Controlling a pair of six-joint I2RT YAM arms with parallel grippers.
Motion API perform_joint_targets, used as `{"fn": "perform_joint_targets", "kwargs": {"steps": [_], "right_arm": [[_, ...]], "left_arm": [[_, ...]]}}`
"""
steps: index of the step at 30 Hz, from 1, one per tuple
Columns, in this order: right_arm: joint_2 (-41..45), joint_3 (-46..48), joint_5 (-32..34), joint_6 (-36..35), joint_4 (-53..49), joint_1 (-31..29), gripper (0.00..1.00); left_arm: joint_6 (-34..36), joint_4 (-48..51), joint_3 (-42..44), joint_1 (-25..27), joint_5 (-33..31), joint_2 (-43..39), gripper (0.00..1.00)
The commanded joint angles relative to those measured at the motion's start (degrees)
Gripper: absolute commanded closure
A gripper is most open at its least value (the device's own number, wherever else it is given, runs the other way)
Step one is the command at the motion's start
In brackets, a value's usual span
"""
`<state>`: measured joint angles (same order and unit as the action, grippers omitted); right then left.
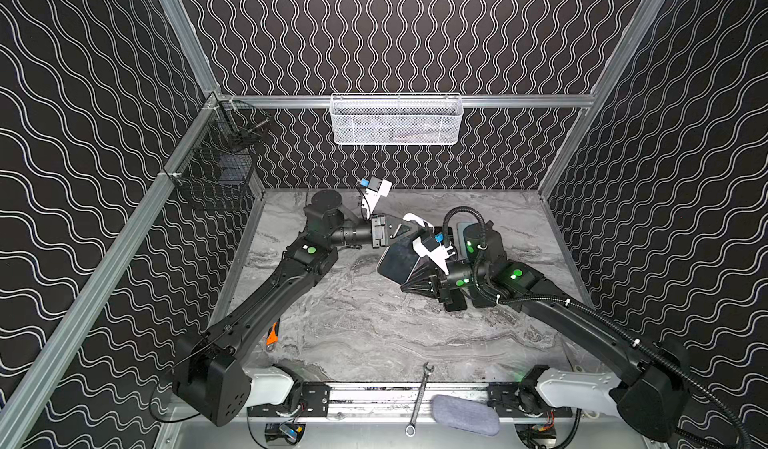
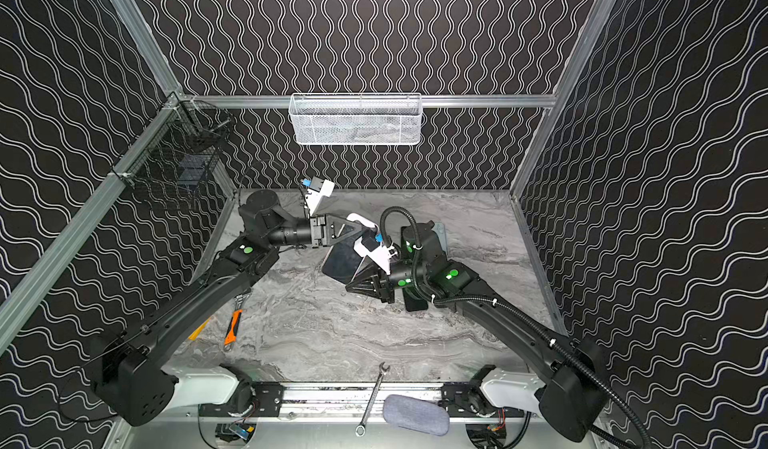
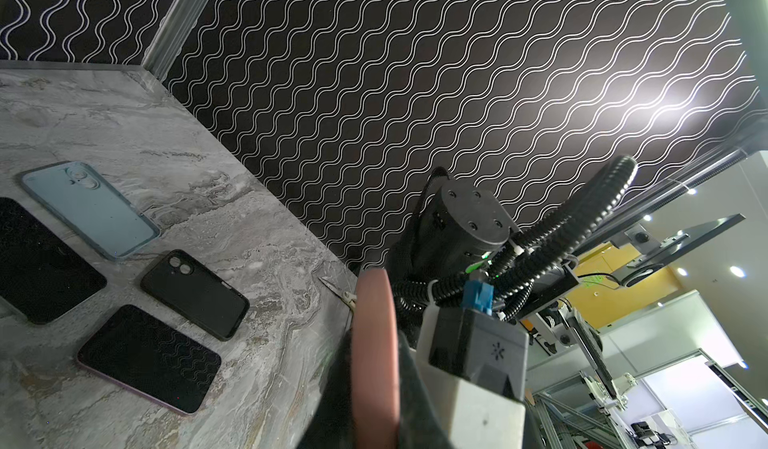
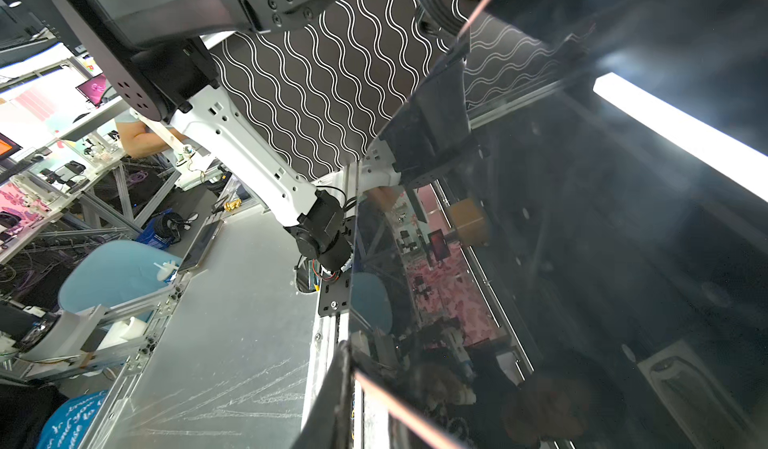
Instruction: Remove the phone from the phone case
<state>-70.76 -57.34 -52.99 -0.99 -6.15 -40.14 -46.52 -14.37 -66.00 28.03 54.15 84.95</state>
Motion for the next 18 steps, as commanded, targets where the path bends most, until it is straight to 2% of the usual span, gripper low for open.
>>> {"fn": "perform_joint_targets", "kwargs": {"steps": [1, 5, 9, 18], "right_arm": [[0.2, -0.1, -2.9, -0.1, 8.0, -0.3, 0.9], [0.6, -0.1, -2.4, 0.0, 8.6, -0.3, 0.92], [1.9, 2.3, 0.6, -0.5, 9.3, -0.3, 0.93], [1.2, 1.7, 5.7, -3.3, 9.2, -0.3, 0.96]], "left_arm": [[0.3, -2.2, 0.4, -0.2, -4.6, -0.1, 1.0], [-0.2, -2.5, 0.4, -0.1, -4.3, -0.1, 1.0], [-1.4, -3.0, 0.9, -0.2, -5.0, -0.8, 1.0], [-6.1, -4.8, 3.3, 0.1, -6.0, -3.7, 1.0]]}}
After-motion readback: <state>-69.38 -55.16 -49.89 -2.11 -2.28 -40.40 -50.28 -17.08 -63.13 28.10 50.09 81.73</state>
